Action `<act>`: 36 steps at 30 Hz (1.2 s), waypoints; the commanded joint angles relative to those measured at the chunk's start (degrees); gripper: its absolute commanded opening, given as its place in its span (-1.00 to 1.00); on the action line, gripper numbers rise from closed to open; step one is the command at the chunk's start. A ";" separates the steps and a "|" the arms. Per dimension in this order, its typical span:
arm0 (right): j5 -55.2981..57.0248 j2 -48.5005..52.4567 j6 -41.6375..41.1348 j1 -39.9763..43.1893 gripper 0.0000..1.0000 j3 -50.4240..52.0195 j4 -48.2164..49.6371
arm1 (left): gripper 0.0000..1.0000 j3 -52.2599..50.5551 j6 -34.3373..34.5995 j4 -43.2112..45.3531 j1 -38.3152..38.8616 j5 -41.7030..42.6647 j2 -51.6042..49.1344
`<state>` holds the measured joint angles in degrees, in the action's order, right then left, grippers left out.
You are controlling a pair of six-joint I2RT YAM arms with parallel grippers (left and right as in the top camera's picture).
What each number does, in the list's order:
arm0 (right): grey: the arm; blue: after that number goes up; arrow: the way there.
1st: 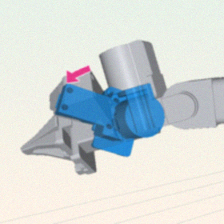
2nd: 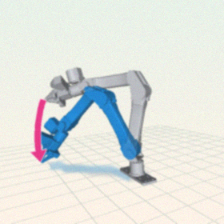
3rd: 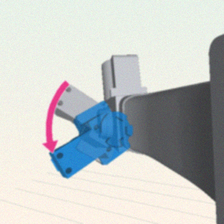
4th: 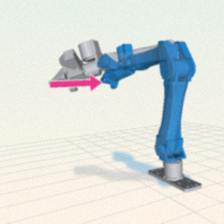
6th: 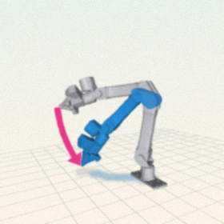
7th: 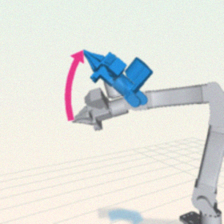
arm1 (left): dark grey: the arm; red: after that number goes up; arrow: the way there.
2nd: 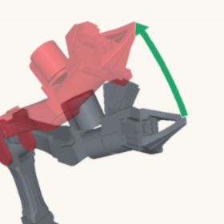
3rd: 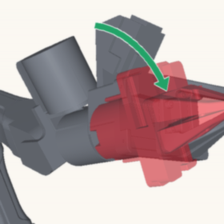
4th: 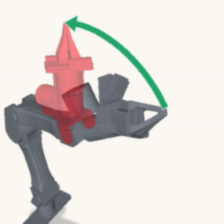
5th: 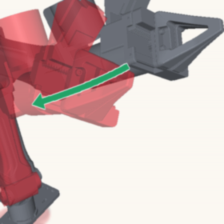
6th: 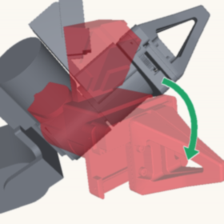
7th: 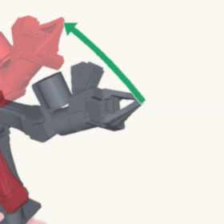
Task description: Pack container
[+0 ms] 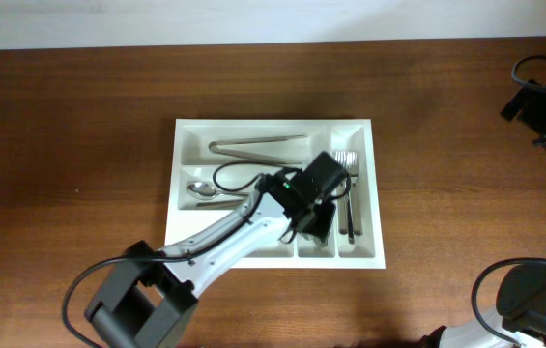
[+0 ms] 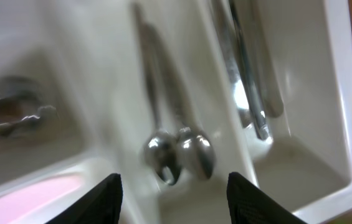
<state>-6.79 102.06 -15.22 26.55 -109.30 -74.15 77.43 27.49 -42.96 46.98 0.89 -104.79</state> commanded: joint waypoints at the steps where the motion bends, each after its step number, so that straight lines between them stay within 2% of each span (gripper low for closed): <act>1: -0.11 -0.76 -0.31 0.15 0.97 -0.63 -0.02 | 0.12 8.09 -0.17 -5.05 -3.15 -8.72 6.82; 4: -0.11 -0.76 -0.31 0.15 0.98 -0.63 -0.02 | 0.14 12.87 -0.17 -9.79 -5.31 -17.53 10.78; 8: -0.11 -0.76 -0.31 0.15 0.98 -0.63 -0.02 | 0.44 16.74 -0.11 -15.26 -9.44 -30.95 16.59; 11: -0.11 -0.76 -0.31 0.15 0.97 -0.63 -0.02 | 0.53 17.09 -0.09 -18.45 -15.78 -37.35 21.49; 19: -0.11 -0.76 -0.28 0.15 0.98 -0.63 -0.02 | 0.62 17.00 -0.09 -24.17 -42.56 -35.63 24.68; 24: -0.11 -0.76 -0.31 0.15 0.97 -0.63 -0.02 | 0.67 17.00 -0.09 -23.98 -52.78 -29.88 22.95; 25: -0.11 -0.76 -0.31 0.15 0.97 -0.63 -0.02 | 0.96 17.00 -0.09 -23.96 -54.21 -29.57 22.36; 29: -0.11 -0.76 -0.31 0.15 0.97 -0.63 -0.02 | 0.98 17.00 -0.09 -24.00 -57.44 -29.55 20.09; 36: -0.11 -0.76 -0.31 0.15 0.97 -0.63 -0.02 | 0.98 17.00 -0.09 -24.00 -57.64 -29.55 18.14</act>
<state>-6.79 102.06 -15.20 26.55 -109.30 -74.17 94.26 27.49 -66.83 -10.44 -29.17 -86.11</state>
